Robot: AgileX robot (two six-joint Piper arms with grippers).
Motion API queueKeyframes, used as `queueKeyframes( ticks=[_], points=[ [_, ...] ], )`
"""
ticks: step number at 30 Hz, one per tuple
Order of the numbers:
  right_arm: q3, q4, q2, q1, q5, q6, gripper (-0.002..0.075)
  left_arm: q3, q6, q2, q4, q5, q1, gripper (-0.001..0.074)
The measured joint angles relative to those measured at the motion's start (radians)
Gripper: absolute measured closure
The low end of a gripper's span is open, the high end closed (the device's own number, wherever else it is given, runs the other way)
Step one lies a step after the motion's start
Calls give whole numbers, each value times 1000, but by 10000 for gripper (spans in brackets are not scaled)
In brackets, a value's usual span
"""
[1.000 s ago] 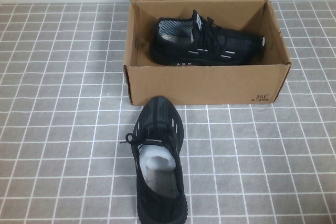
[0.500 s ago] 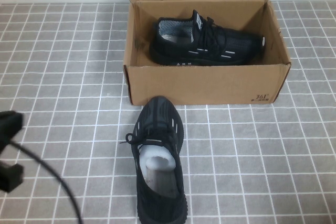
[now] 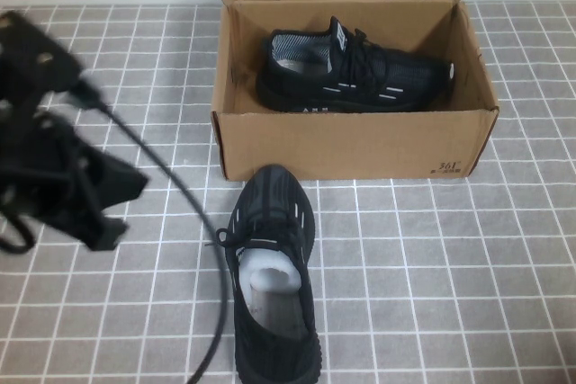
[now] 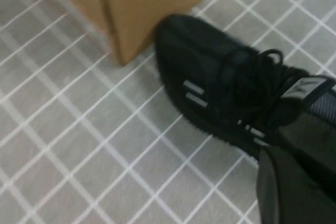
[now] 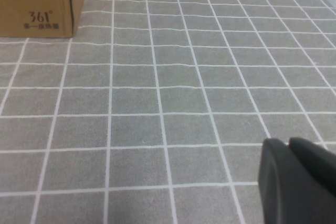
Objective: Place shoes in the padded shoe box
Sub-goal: Pick up the shoe from the table
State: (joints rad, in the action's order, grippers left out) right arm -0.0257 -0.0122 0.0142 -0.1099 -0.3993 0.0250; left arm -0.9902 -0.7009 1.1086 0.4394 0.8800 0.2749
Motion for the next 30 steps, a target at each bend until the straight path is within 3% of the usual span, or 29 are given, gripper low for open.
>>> queueKeyframes(
  ticks=[5,12,17,30],
  points=[
    [0,0,0,0,0,0,734,-62,-42,92,-7,7,119,612],
    [0,0,0,0,0,0,734,-71,-48,191,-152,-47,303,391],
    [0,0,0,0,0,0,734,-71,-48,267,-257,-126,361,362],
    [0,0,0,0,0,0,734,-71,-45,455,-275,-226,369,358]
  ],
)
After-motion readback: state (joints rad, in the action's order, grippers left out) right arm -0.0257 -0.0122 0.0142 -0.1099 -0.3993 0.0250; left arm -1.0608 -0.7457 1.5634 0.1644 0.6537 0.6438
